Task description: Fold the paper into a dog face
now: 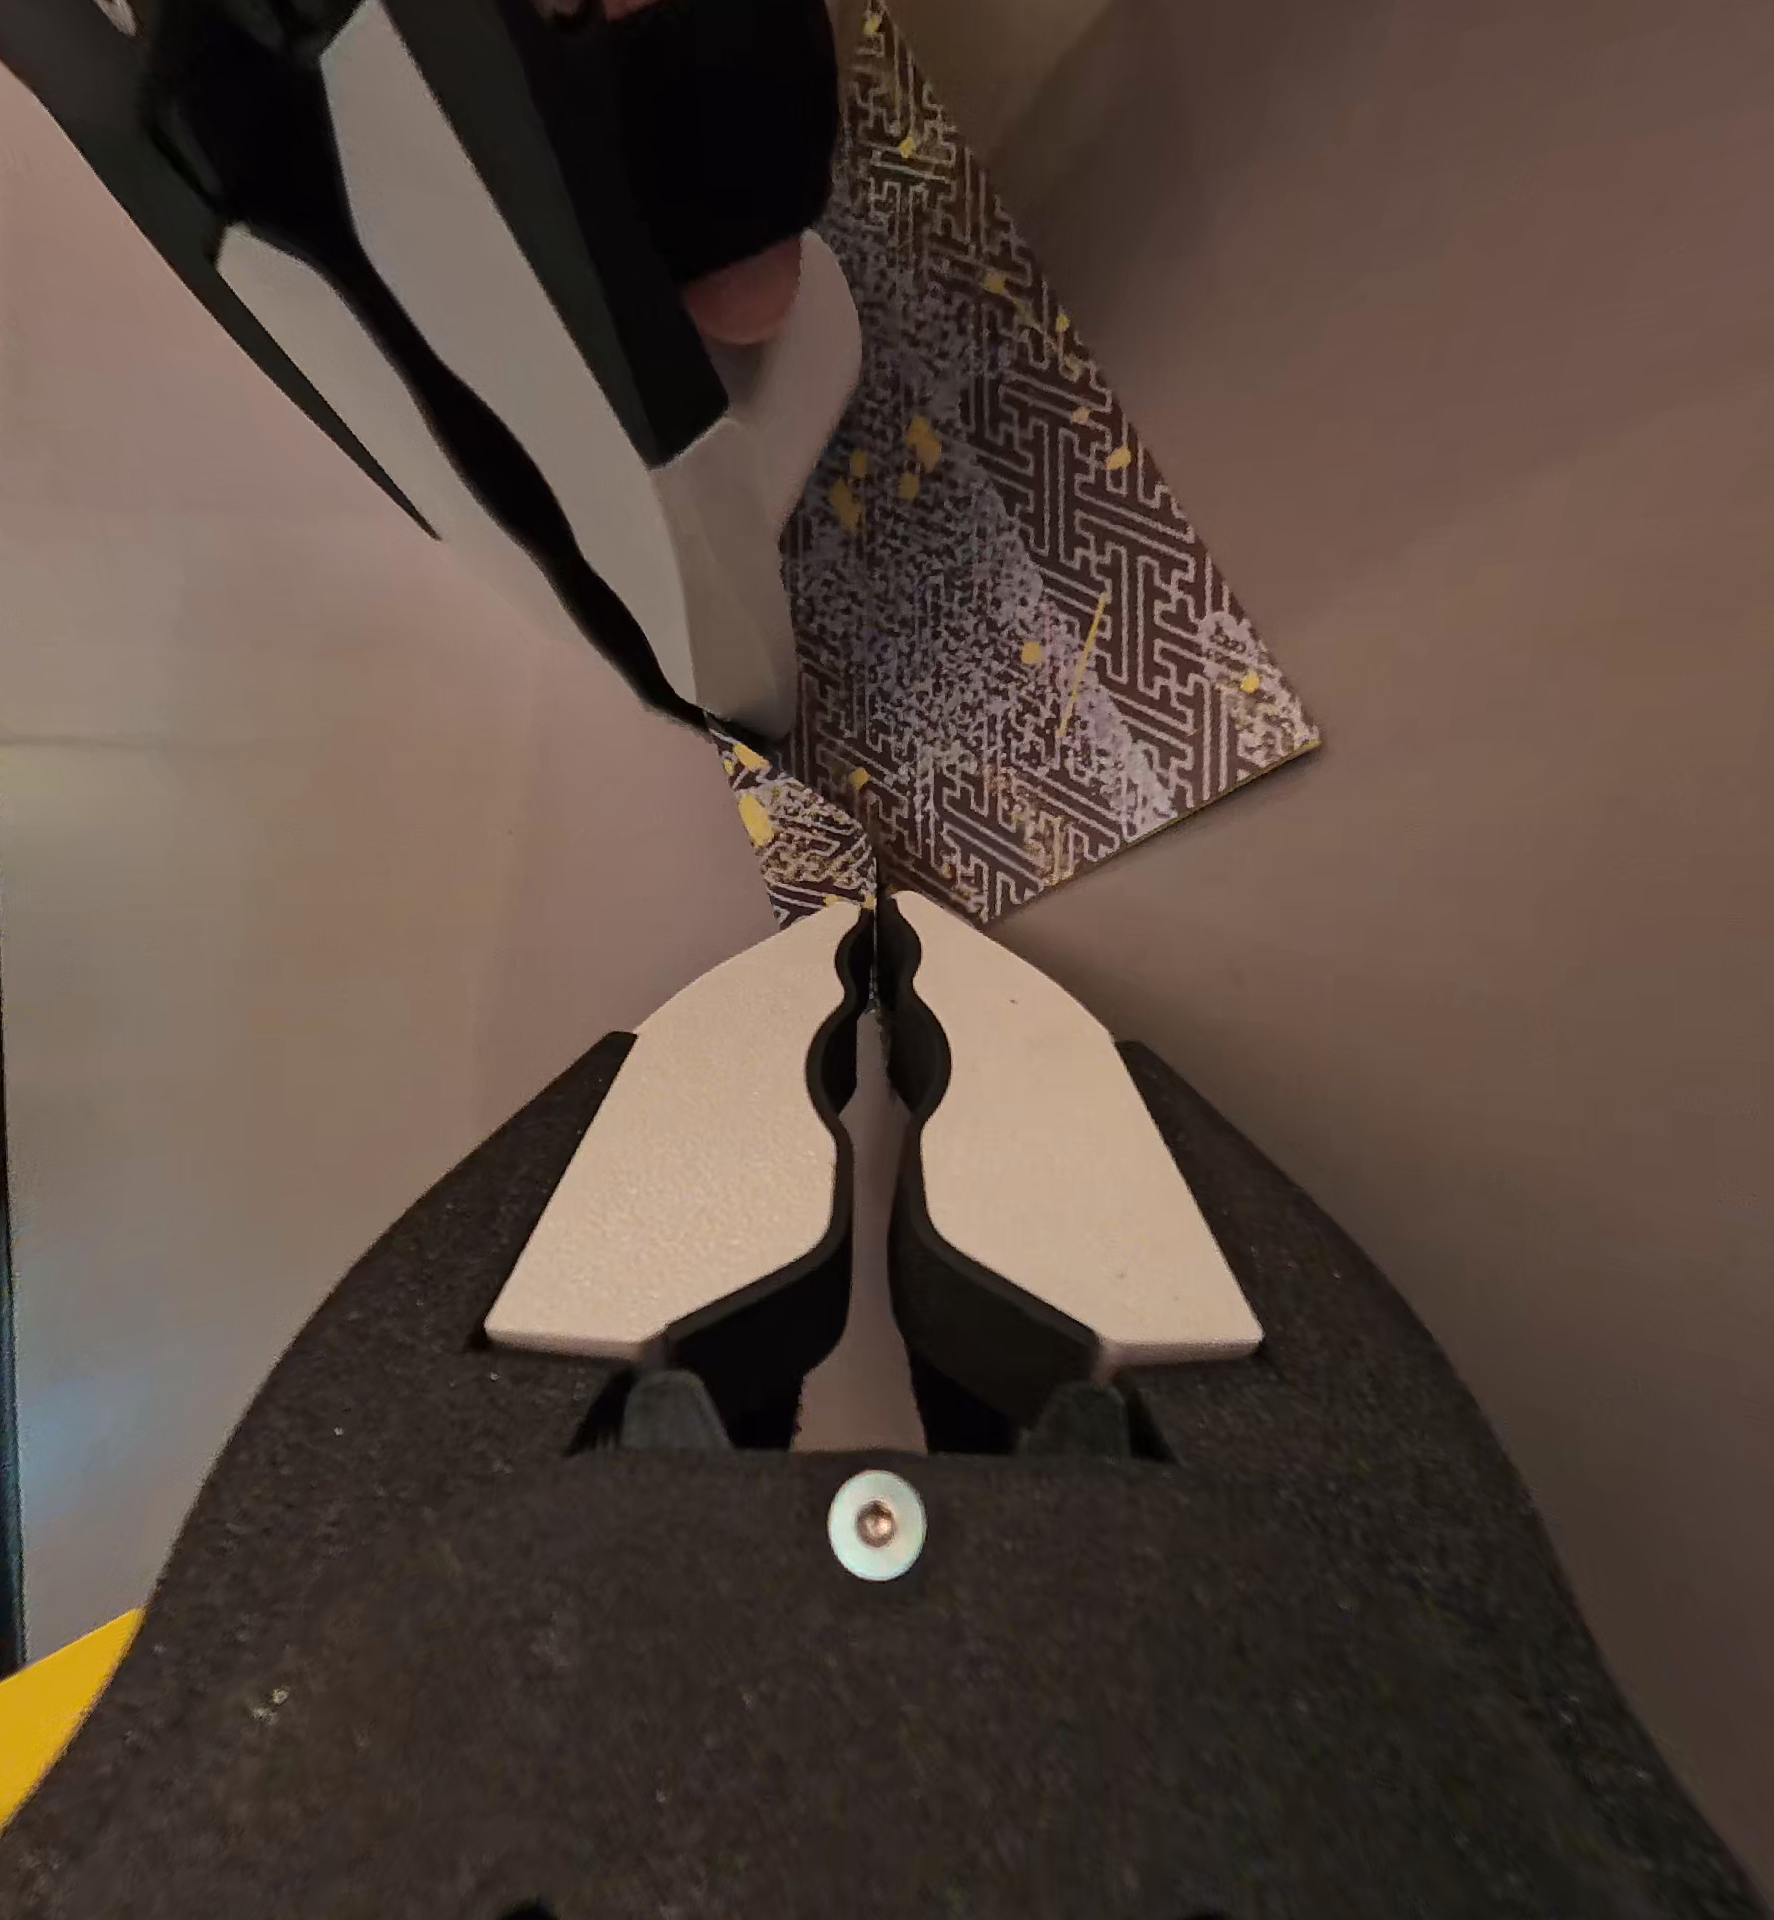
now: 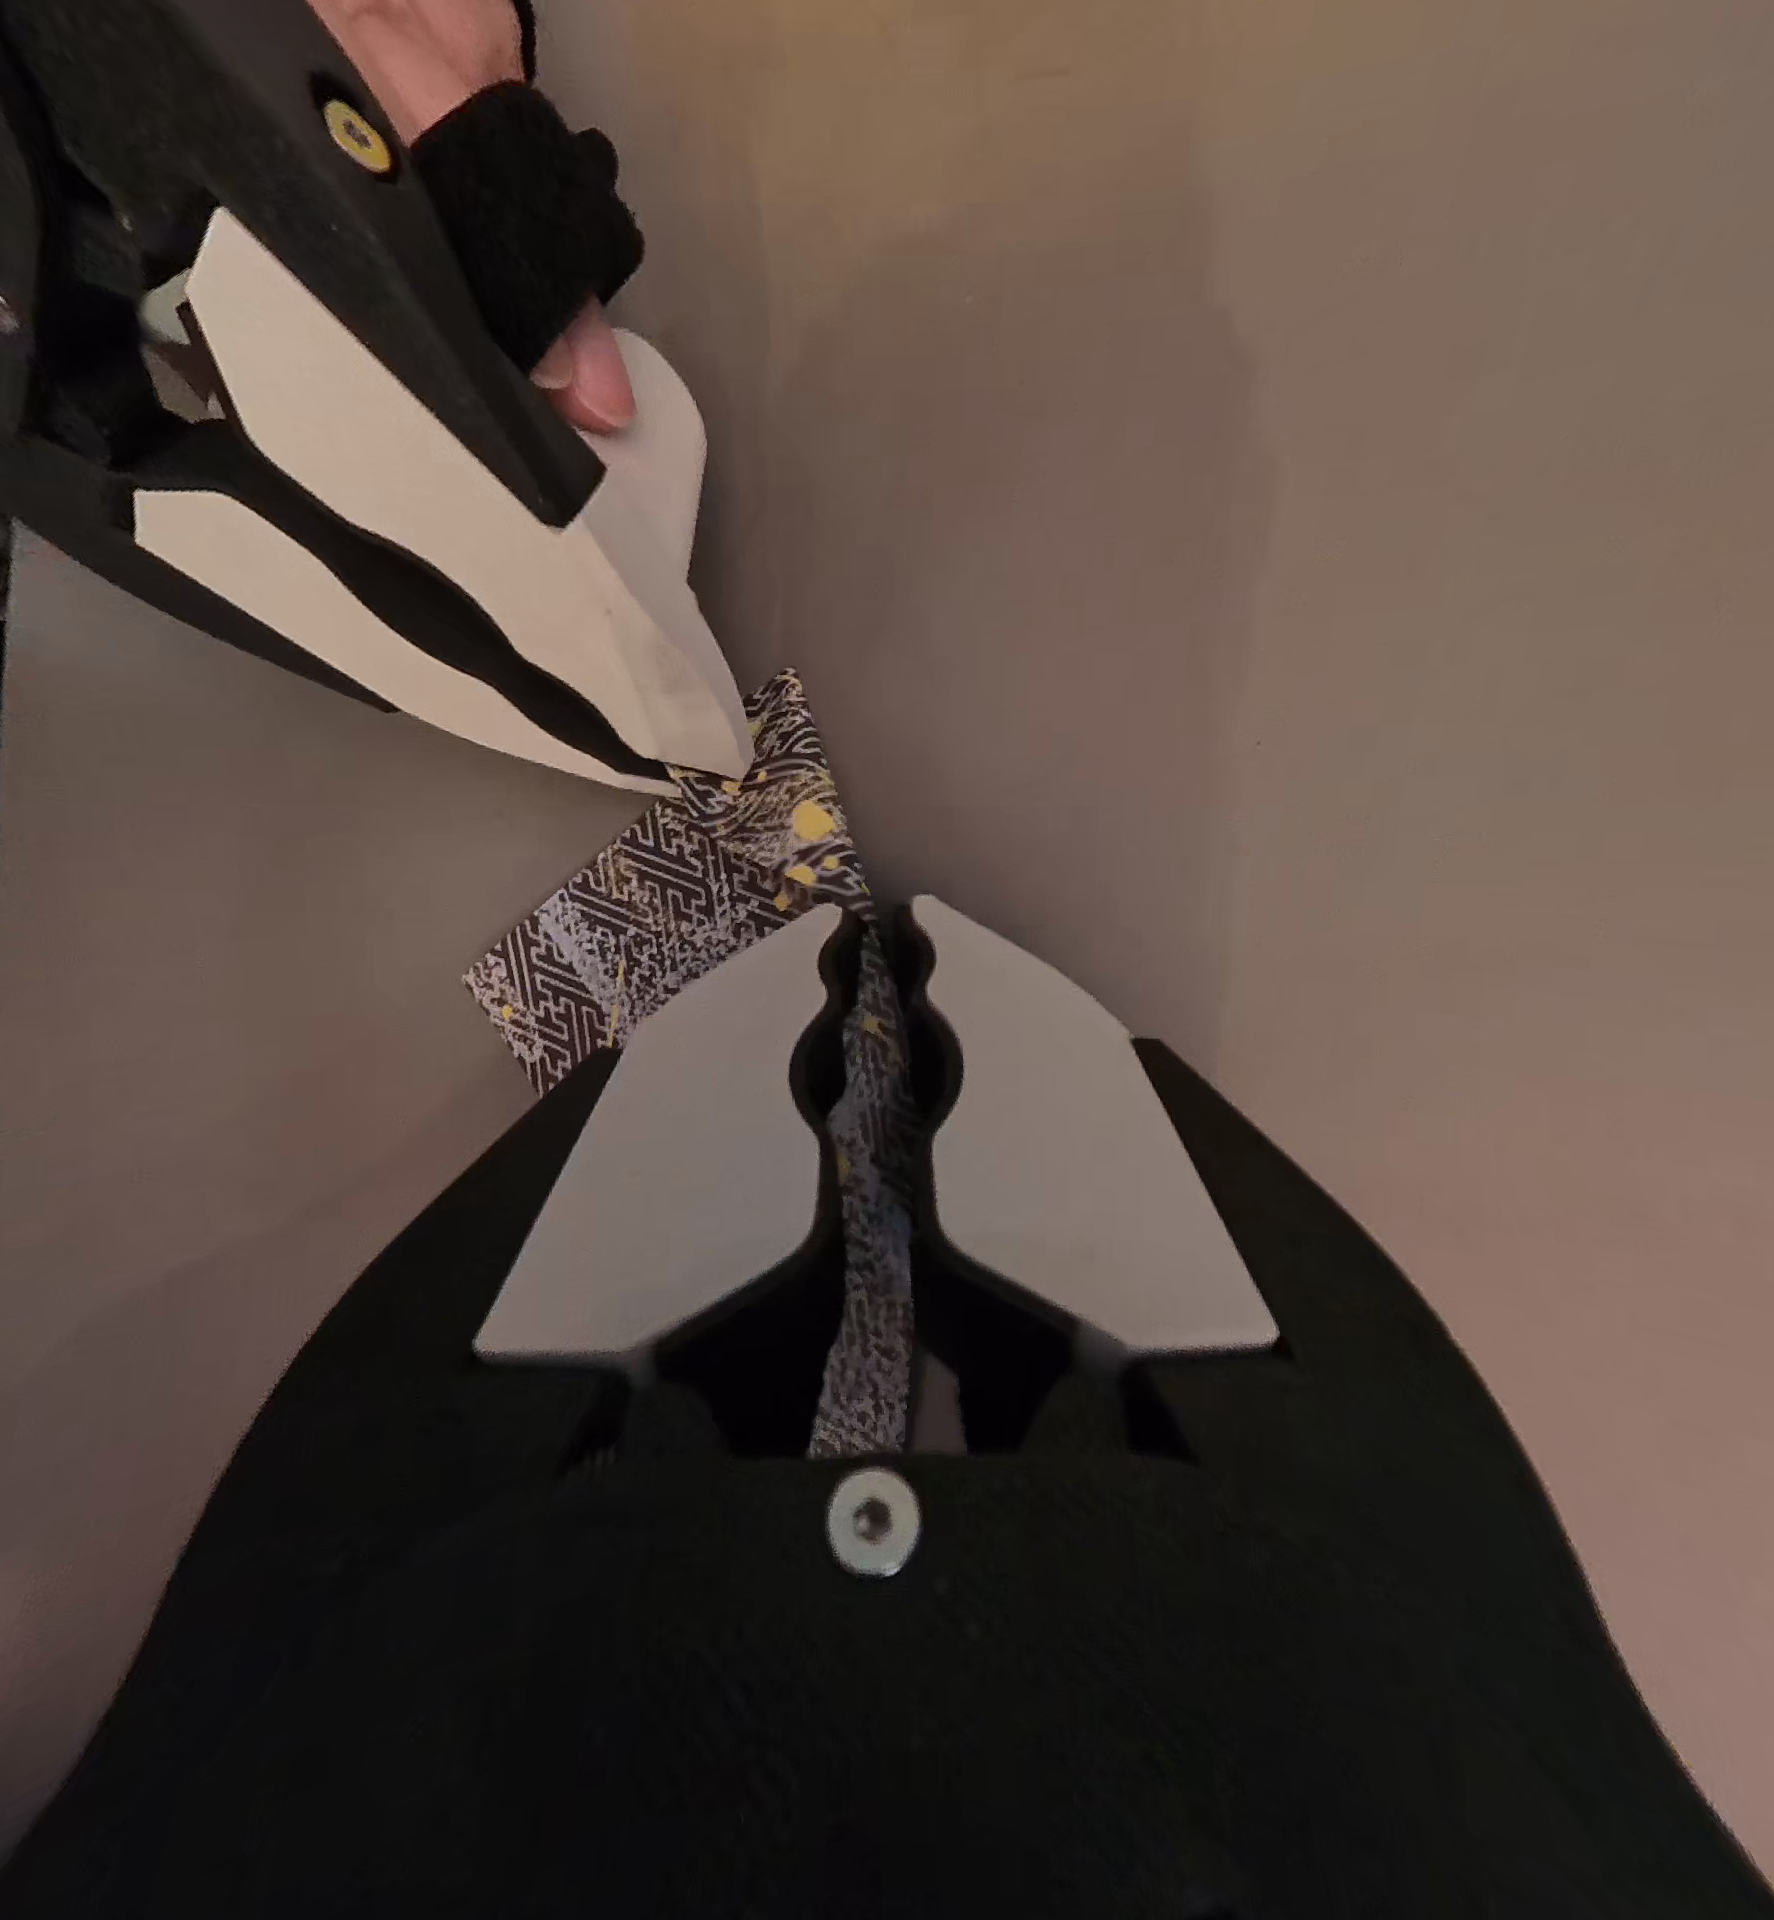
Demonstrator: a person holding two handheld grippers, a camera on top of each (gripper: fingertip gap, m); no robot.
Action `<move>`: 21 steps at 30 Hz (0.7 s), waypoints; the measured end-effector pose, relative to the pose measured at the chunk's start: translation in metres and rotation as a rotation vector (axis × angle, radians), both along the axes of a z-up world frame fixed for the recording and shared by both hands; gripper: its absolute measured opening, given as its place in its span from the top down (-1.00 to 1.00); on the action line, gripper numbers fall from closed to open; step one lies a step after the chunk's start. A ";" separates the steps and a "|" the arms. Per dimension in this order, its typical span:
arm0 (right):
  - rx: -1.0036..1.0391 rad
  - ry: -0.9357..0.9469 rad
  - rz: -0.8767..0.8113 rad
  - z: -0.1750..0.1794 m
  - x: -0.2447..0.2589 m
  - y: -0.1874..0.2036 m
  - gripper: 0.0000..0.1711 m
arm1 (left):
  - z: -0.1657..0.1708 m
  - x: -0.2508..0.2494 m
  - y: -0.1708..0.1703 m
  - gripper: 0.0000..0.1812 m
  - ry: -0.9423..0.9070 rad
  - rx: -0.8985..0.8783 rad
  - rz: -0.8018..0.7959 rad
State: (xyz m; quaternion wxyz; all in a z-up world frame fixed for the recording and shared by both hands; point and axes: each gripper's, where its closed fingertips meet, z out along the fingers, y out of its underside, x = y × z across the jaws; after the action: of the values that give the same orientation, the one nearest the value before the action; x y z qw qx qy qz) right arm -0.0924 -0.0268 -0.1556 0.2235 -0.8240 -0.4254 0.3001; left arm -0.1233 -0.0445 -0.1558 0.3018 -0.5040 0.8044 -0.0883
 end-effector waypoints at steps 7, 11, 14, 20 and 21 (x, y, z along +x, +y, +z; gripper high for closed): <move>0.125 0.033 -0.076 0.022 0.009 0.007 0.69 | -0.001 0.002 0.001 1.00 0.014 -0.019 0.012; 0.083 0.109 -0.101 0.044 0.010 -0.009 0.99 | -0.001 0.002 0.001 1.00 0.019 -0.014 0.014; -0.064 0.180 -0.165 0.045 0.002 -0.015 0.99 | -0.001 0.002 0.001 1.00 0.022 -0.007 0.012; -0.107 0.138 -0.237 0.022 -0.010 -0.003 0.99 | -0.001 0.002 0.000 1.00 0.019 -0.013 0.007; -0.088 0.100 -0.230 0.018 -0.009 -0.003 0.99 | -0.001 0.002 0.000 1.00 0.019 -0.010 0.006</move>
State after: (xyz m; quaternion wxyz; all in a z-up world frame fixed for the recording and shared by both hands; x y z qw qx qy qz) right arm -0.1019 -0.0293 -0.1379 0.2412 -0.8603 -0.3030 0.3314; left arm -0.1216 -0.0441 -0.1572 0.2919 -0.5085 0.8054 -0.0865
